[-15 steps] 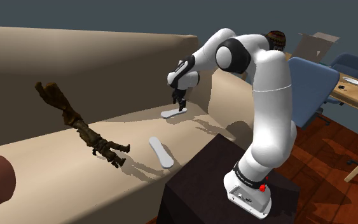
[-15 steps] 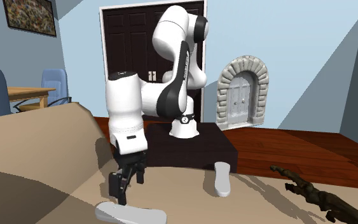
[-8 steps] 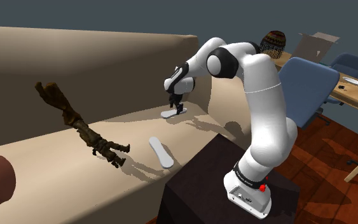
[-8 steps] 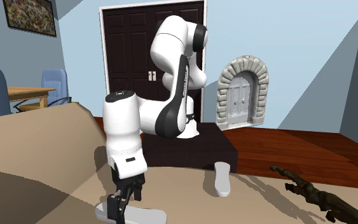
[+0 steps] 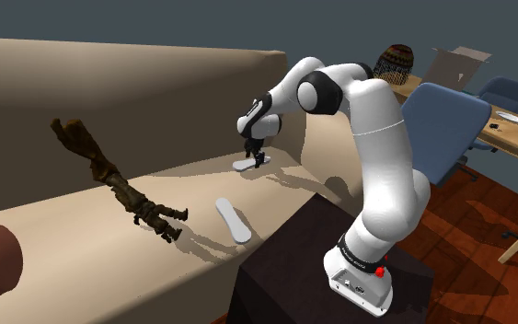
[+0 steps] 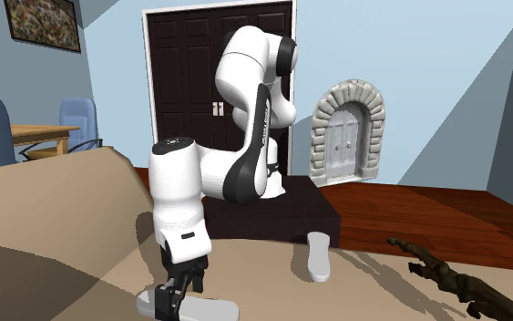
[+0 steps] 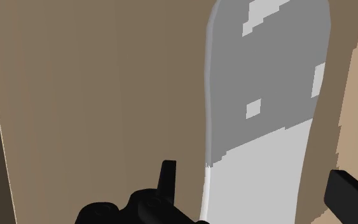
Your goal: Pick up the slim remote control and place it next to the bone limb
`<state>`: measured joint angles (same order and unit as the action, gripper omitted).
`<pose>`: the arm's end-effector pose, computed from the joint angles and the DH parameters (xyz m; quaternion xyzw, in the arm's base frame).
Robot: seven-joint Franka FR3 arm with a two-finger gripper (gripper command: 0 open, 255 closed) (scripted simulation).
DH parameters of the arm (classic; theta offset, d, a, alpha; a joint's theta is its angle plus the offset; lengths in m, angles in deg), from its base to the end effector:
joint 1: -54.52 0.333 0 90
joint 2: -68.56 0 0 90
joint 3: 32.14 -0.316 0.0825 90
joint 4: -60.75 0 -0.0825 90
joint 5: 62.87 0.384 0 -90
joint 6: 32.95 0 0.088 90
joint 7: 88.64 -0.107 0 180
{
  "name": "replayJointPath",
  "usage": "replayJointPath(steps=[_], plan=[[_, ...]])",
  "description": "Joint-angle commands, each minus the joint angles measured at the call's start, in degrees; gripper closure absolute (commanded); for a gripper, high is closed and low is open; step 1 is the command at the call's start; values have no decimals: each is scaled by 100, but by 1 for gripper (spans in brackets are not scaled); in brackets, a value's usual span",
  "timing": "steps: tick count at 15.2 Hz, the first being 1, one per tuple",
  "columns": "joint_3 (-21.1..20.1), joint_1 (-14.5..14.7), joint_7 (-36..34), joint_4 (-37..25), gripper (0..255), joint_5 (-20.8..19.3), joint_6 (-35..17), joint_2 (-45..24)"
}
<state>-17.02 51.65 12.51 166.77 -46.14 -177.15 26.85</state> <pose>0.6025 -0.1918 0.1354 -0.8041 -0.5944 0.0094 0.0074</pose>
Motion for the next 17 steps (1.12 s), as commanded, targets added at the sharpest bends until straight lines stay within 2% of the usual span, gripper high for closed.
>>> replayJointPath(steps=[1, 2, 3, 12, 17], plan=[[0, 0, 0, 0, 0, 0, 0, 0], [0, 0, 0, 0, 0, 0, 0, 0], [0, 0, 0, 0, 255, 0, 0, 0], [0, 0, 0, 0, 255, 0, -1, 0], [99, 75, -58, 95, 255, -95, 223, 318]])
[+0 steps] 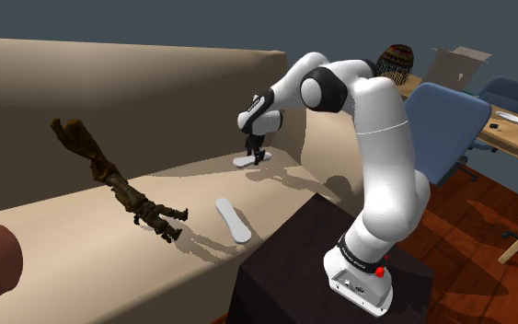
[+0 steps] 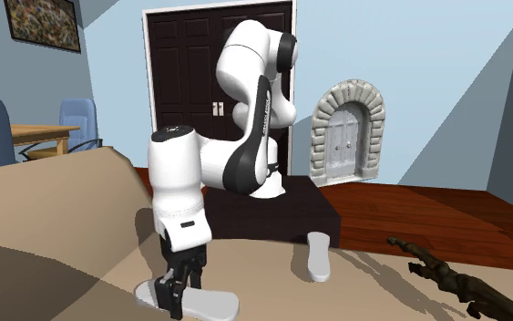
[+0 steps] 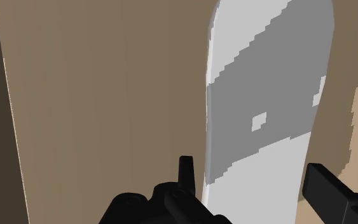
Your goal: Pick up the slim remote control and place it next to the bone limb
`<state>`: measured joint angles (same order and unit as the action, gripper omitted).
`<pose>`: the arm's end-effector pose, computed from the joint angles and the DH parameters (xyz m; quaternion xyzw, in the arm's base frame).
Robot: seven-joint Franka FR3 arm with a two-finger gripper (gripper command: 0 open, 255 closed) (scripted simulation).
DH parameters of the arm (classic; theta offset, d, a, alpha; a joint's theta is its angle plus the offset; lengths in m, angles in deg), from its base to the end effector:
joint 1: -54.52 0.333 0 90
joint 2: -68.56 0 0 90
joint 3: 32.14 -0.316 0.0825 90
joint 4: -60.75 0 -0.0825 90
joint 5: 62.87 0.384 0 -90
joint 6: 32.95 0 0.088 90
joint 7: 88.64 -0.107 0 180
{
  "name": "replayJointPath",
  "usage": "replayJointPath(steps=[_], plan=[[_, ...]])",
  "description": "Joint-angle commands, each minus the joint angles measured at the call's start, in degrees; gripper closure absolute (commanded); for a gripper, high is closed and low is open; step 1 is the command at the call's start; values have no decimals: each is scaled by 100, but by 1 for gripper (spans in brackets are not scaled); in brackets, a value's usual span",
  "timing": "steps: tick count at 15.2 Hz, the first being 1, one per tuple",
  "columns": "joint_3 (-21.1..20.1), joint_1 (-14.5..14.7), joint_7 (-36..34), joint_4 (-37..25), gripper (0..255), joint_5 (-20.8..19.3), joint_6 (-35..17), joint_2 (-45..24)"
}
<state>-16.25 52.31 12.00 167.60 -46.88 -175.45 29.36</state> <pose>0.6024 -0.1910 0.1558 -0.8041 -0.5944 0.0095 0.0075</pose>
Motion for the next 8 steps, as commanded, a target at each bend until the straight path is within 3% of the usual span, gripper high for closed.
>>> replayJointPath(steps=[1, 8], plan=[[42, 24, -19, 27, 255, -41, 100, 128], [175, 123, -111, 98, 255, -191, 442, 547]])
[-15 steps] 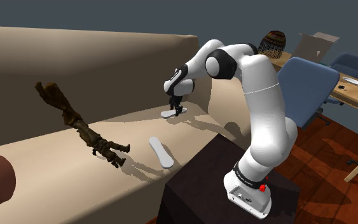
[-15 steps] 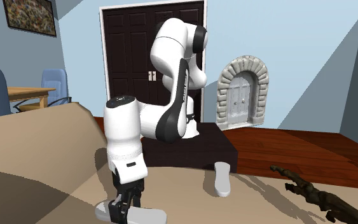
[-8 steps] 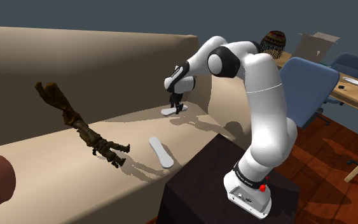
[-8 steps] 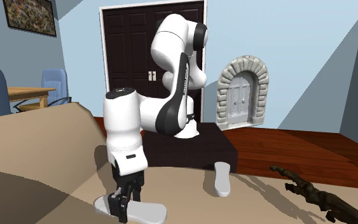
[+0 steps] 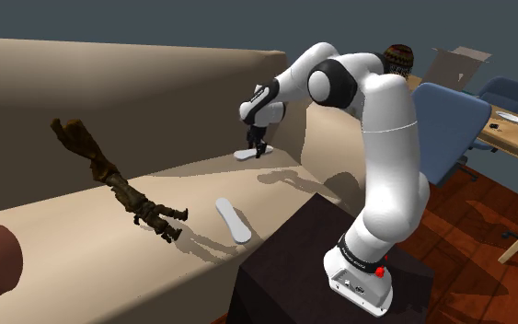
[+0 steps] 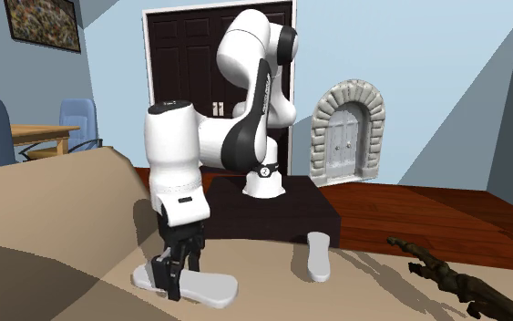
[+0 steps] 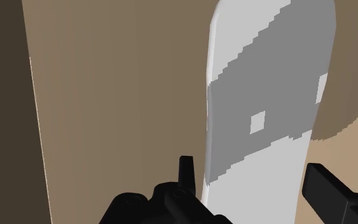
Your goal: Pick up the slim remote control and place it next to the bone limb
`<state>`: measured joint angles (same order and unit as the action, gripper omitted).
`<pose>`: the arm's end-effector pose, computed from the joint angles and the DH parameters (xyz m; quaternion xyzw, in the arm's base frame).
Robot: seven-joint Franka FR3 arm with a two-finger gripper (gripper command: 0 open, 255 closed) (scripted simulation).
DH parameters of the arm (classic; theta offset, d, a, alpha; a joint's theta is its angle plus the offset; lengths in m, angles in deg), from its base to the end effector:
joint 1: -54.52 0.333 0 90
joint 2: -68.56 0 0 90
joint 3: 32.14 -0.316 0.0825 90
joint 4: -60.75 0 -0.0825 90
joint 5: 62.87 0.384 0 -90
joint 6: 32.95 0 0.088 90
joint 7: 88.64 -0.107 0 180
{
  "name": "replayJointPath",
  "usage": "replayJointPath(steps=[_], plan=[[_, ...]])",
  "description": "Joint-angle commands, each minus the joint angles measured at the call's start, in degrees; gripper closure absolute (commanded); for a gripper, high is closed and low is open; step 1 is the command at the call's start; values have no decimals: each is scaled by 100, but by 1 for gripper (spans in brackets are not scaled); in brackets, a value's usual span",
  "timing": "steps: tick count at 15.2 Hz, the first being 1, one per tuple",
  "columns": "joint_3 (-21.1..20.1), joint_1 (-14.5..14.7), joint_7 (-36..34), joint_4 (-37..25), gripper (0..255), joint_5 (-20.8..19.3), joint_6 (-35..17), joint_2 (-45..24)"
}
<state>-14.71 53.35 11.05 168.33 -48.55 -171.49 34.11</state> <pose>0.6032 -0.1921 0.1984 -0.8041 -0.5944 0.0094 0.0074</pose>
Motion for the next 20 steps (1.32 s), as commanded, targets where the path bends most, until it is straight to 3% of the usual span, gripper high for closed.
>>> replayJointPath(steps=[1, 20], plan=[[39, 32, -29, 30, 255, -47, 97, 130], [313, 230, -290, -115, 255, -470, 1166, 1093]])
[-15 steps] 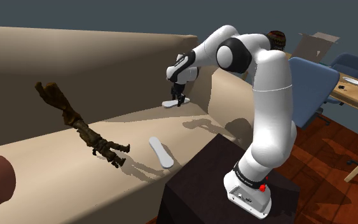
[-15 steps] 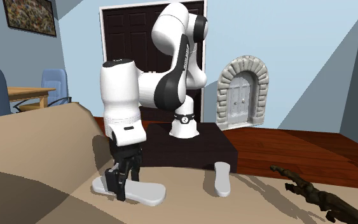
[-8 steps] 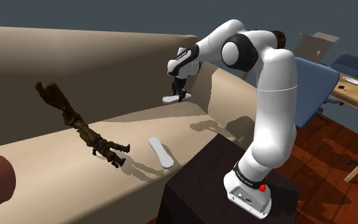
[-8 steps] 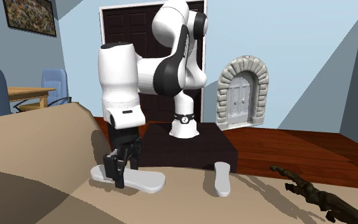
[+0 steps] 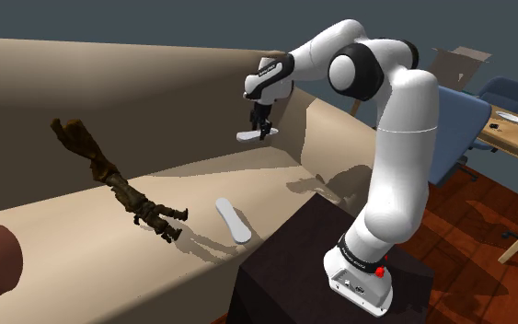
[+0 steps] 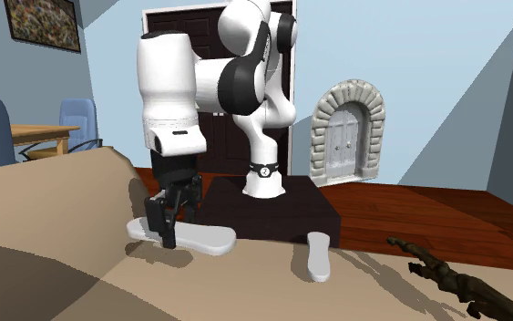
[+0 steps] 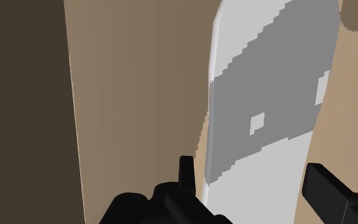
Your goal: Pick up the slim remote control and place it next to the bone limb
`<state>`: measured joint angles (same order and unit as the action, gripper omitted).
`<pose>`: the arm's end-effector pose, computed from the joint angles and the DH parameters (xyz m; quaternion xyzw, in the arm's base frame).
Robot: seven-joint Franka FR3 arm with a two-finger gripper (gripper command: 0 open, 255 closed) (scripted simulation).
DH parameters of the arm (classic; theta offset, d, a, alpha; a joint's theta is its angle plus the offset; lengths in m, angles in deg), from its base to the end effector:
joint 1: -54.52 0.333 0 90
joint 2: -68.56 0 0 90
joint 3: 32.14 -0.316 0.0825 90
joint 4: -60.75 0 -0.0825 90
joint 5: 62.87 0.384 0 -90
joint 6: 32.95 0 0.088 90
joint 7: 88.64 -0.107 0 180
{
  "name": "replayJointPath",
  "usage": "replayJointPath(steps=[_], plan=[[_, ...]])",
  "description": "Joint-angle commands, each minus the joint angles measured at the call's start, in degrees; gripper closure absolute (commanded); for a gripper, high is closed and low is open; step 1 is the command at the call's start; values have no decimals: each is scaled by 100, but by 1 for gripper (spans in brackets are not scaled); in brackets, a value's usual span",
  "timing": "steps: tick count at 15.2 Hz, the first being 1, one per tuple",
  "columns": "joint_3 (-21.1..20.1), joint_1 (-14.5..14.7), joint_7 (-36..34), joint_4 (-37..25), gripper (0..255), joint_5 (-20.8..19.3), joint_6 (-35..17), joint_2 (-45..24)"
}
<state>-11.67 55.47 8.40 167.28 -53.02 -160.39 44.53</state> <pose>0.6025 -0.1929 0.3042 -0.8041 -0.5944 0.0095 0.0076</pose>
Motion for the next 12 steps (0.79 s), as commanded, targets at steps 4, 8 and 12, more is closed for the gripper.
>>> replayJointPath(steps=[4, 8, 12], plan=[[48, 44, -74, -100, 255, -103, 302, 217], [81, 67, -120, -211, 255, -177, 555, 369], [109, 85, -161, -343, 255, -244, 815, 506]])
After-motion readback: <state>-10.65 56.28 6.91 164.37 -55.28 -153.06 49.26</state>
